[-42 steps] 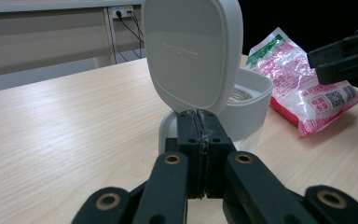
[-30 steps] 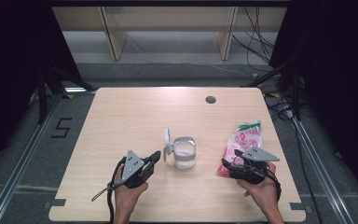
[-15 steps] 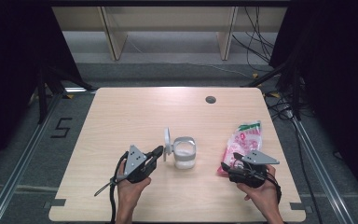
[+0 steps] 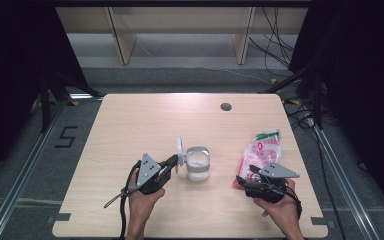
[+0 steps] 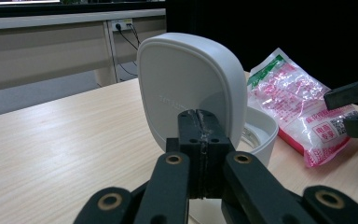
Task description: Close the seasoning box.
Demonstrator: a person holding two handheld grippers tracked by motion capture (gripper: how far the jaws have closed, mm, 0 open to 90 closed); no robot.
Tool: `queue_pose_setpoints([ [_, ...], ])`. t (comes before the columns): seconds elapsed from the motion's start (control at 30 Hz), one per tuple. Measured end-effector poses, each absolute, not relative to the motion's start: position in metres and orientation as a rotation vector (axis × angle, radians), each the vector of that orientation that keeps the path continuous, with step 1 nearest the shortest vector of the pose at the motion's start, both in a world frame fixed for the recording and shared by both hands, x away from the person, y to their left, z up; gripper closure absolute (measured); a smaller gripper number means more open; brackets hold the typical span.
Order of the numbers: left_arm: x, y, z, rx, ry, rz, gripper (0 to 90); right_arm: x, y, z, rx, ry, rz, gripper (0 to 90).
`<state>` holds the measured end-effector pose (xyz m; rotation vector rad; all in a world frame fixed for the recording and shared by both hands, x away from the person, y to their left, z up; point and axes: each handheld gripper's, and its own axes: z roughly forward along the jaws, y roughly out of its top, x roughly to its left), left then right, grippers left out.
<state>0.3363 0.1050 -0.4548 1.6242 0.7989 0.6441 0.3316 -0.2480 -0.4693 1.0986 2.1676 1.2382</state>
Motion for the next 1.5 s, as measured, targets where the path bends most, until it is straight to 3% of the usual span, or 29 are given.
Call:
queue_pose_setpoints([
  [1.2,0.336,0.087,-0.451,1.645,0.752,0.627,86.9,0.329,-0.249,-0.470,1.080,2.177,1.240,37.5],
  [1.33,0.335,0.087,-0.452,1.639,0.753,0.615,82.5,0.328,-0.249,-0.470,1.093,2.175,1.249,37.5],
  [1.5,0.333,0.090,-0.452,1.662,0.755,0.595,69.0,0.328,-0.249,-0.471,1.096,2.177,1.248,37.5],
])
